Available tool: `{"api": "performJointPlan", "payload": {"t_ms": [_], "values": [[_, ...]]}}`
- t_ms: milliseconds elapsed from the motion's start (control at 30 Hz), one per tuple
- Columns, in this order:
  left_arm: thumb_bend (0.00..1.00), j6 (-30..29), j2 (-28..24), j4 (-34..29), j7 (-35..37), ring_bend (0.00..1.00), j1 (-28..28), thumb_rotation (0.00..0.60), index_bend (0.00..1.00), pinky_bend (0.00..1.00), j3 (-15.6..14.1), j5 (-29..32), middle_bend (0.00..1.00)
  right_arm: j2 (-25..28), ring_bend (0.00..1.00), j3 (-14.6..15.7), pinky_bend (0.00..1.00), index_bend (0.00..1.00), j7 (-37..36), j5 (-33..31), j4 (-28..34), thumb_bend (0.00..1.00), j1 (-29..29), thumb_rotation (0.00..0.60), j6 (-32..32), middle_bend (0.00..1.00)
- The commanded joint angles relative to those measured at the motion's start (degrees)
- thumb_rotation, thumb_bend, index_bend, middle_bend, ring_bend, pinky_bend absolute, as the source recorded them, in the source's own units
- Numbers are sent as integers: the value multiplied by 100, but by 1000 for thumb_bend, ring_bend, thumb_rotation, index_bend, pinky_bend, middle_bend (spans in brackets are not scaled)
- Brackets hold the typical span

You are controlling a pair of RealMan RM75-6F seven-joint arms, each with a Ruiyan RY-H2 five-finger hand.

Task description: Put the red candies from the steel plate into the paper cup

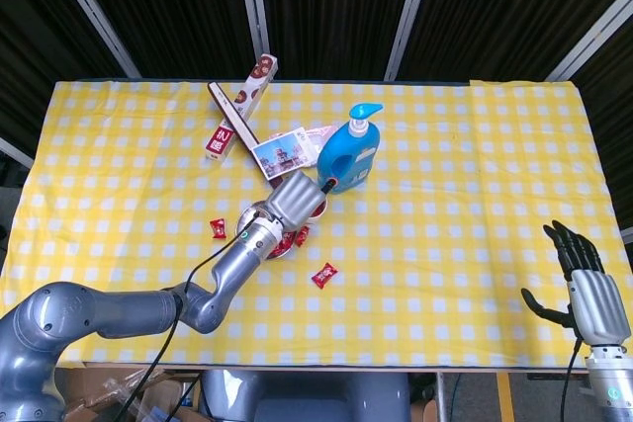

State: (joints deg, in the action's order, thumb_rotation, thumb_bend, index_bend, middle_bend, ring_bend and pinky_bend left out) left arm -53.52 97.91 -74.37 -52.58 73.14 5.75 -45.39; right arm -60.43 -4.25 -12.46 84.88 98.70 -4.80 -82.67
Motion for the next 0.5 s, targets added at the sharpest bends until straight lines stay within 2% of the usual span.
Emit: {"api": "performJointPlan", "payload": {"t_ms": [33,133,233,367,500], "values": [[225,-34,-45,-68,-17,889,-30,600,108,916,14,-35,664,1,0,-1,0,0,2,2,3,336,5,600,-10,0],[225,-141,-114,-236,72,891,-97,600,109,916,64,-158,685,-2,0,-6,0,0,-3,4,-4,336,12,600,-33,0],[225,-228,-253,-580,268,910,-200,600,121,916,113,-305,762,-4,0,-6,0,0,-6,7,-8,335,11,600,-32,0],[234,-335,-536,-1201,411,954,-382,600,161,942,36,-515,862,-9,0,-3,0,0,1,27,-15,336,10,600,-41,0],[342,-508,-723,-1841,446,965,-636,600,175,950,-85,-375,883,-17,0,-6,0,0,8,30,-20,336,10,600,-49,0]]}}
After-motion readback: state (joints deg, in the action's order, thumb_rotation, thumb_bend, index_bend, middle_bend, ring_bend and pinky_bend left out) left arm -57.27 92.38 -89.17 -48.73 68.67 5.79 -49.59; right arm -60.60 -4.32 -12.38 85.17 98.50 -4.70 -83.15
